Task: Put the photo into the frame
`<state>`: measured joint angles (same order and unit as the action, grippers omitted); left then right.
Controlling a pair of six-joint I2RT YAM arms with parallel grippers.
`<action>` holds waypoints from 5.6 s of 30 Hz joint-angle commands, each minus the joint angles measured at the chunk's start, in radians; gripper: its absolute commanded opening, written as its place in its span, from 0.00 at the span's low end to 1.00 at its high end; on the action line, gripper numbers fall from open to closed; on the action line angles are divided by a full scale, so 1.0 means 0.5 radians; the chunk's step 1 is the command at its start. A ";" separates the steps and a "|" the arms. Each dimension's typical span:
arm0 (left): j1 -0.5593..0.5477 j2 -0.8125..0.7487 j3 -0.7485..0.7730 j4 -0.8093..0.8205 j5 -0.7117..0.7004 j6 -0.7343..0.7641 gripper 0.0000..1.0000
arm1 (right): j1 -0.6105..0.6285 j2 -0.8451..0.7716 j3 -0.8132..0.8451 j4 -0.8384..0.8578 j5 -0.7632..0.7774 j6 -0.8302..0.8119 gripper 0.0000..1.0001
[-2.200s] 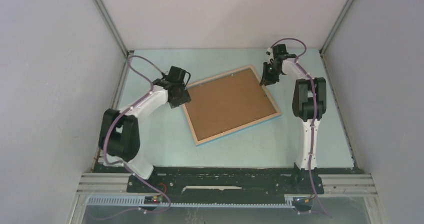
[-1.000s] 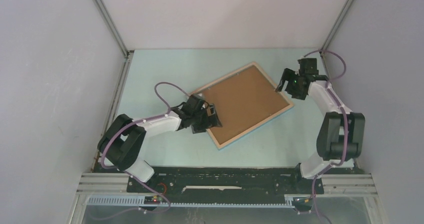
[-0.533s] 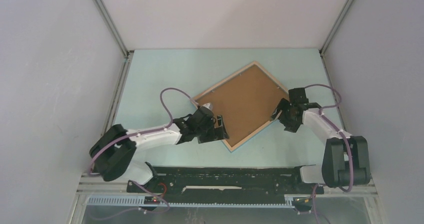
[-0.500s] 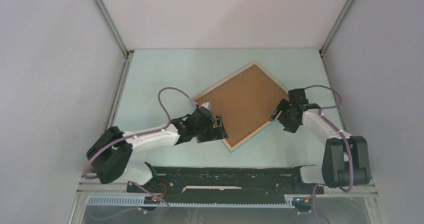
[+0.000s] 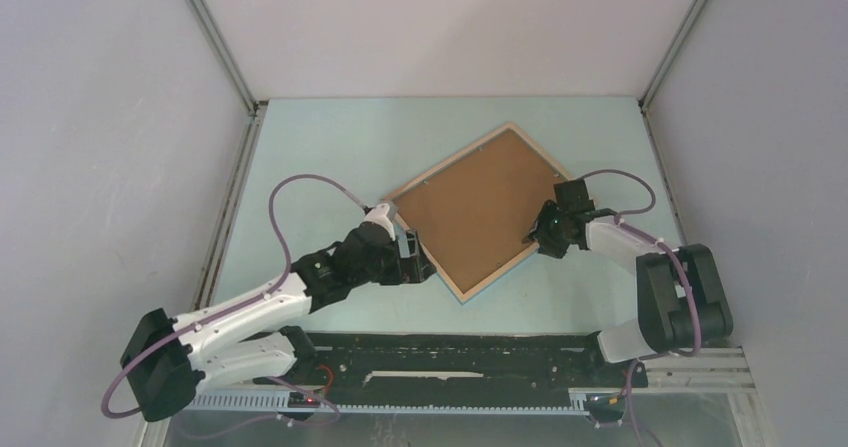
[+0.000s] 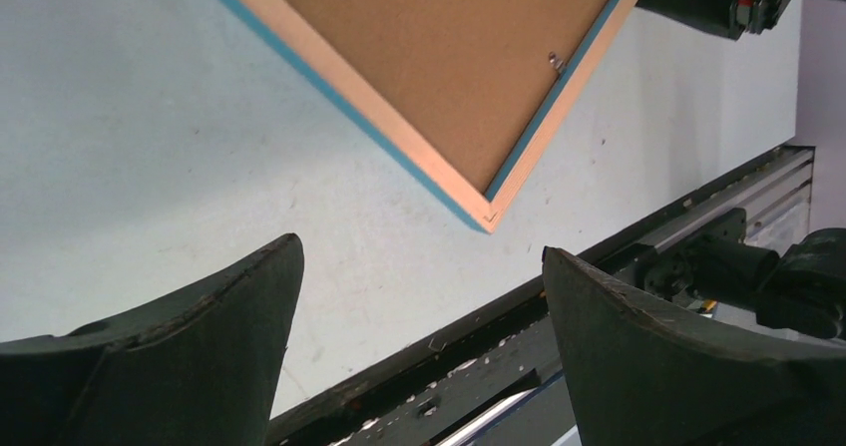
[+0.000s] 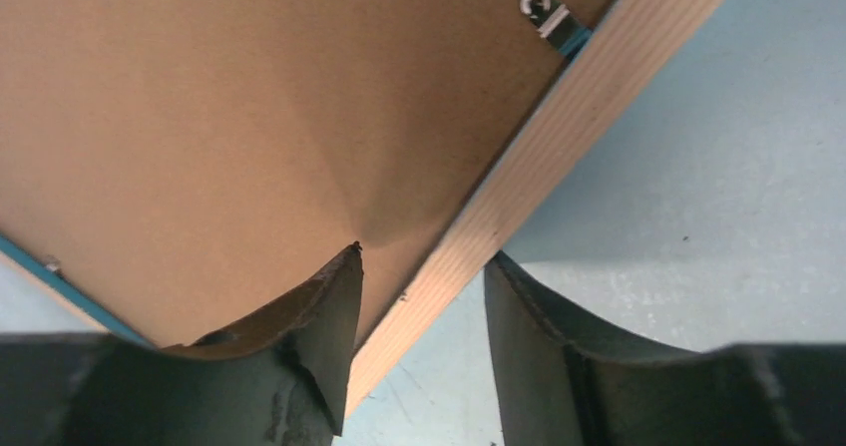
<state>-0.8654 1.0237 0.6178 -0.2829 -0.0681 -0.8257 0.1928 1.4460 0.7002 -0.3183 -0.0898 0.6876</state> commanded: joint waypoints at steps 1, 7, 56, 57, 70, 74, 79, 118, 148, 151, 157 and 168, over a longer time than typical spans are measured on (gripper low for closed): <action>0.009 -0.196 -0.103 -0.052 -0.064 0.100 0.96 | 0.000 0.086 0.050 0.162 -0.114 -0.105 0.50; 0.010 -0.535 -0.168 -0.209 -0.185 0.092 0.96 | -0.008 0.222 0.129 0.148 -0.205 -0.228 0.19; 0.015 -0.632 0.028 -0.588 -0.453 0.117 1.00 | 0.079 0.553 0.599 -0.307 -0.245 -0.588 0.53; 0.015 -0.638 0.054 -0.611 -0.456 0.109 1.00 | 0.091 0.546 0.576 -0.297 -0.244 -0.578 0.51; 0.025 -0.590 -0.034 0.120 0.569 0.120 1.00 | 0.136 0.236 0.353 -0.171 -0.544 -0.401 0.00; -0.039 -0.347 0.226 -0.010 0.813 0.453 1.00 | 0.122 0.117 0.299 -0.147 -0.705 -0.329 0.00; -0.313 -0.246 0.291 0.035 0.577 0.839 1.00 | 0.022 -0.004 0.256 -0.103 -0.896 -0.257 0.00; -0.959 -0.076 0.066 0.695 -0.472 1.018 1.00 | 0.270 -0.216 0.394 -0.747 -0.514 -0.310 0.79; -0.708 -1.064 -0.434 0.613 -0.641 1.126 1.00 | 0.798 0.647 0.804 -1.153 -0.316 -0.039 0.36; -0.708 -1.079 -0.435 0.597 -0.645 1.141 1.00 | 0.811 0.677 0.804 -1.112 -0.337 -0.003 0.37; -0.708 -1.058 -0.422 0.579 -0.634 1.154 1.00 | 0.858 0.760 0.800 -1.043 -0.411 0.142 0.35; -0.709 -0.858 -0.420 0.579 -0.883 1.121 1.00 | 0.856 0.626 0.788 -1.043 -0.354 0.270 0.00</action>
<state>-1.2236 0.5194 0.4217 -0.0090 -0.4099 -0.2676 0.6041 1.8076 1.0828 -0.8776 -0.2783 0.7944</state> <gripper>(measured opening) 0.996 0.050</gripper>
